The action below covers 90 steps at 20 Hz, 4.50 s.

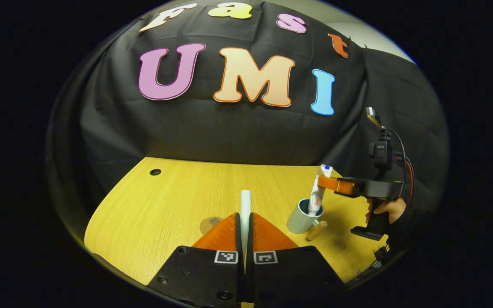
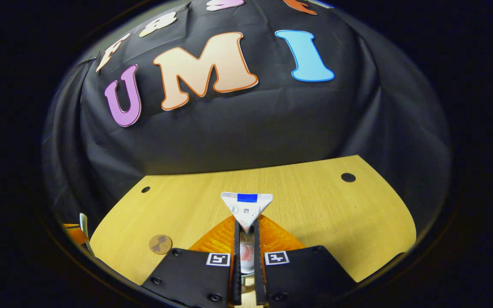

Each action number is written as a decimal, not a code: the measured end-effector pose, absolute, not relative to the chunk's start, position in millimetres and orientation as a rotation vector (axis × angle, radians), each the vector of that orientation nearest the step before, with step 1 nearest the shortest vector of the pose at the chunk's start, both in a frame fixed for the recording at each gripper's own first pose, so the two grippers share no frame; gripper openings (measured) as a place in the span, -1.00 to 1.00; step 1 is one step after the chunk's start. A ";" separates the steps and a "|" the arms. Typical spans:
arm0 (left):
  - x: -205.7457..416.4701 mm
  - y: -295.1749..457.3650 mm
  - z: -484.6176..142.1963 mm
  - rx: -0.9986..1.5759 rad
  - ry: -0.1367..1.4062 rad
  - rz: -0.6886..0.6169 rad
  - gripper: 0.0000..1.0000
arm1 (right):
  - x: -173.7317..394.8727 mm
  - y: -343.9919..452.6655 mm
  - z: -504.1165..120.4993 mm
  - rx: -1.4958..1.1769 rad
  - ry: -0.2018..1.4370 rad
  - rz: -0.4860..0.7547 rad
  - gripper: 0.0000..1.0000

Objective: Put the toothbrush and toothpaste on the desktop into the cup, then pick up the cup and place it on the coaster on the desktop.

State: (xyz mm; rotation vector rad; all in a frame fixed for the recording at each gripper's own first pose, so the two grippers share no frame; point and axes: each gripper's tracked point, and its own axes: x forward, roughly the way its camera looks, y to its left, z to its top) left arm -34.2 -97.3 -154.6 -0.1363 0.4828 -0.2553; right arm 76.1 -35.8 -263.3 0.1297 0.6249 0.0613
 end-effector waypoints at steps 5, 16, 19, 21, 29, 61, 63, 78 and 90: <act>-26.3 -107.6 -148.0 -0.141 0.470 -0.276 -1.00 | 63.1 -32.7 -289.9 0.105 0.700 0.060 -0.70; 5.1 -154.2 -120.5 -0.165 0.408 -0.375 -1.00 | 15.6 -49.1 -273.6 0.116 0.705 0.114 0.92; 16.5 -176.1 -114.3 -0.180 0.392 -0.415 -1.00 | -8.0 -70.5 -272.2 0.144 0.720 0.089 0.92; 25.0 -192.2 -111.6 -0.197 0.381 -0.443 -1.00 | -21.3 -86.1 -272.1 0.157 0.733 0.068 0.97; 56.9 -253.8 -107.4 -0.342 0.340 -0.528 -1.00 | -45.6 -132.3 -262.8 0.180 0.734 0.006 0.97; 78.7 -291.1 -185.8 -0.426 0.268 -0.315 -1.00 | -73.2 -174.5 -277.2 0.117 0.802 0.057 0.97; 72.5 -288.9 -189.9 -0.430 0.282 -0.310 -1.00 | -72.9 -170.9 -279.0 0.118 0.804 0.069 0.97; 53.2 -284.6 -187.1 -0.526 0.315 -0.332 -0.99 | -70.5 -160.1 -275.5 0.114 0.790 0.115 0.98; 84.7 -271.3 -149.1 -0.586 0.195 -0.310 -0.99 | -76.0 -159.5 -276.1 0.087 0.792 0.118 0.98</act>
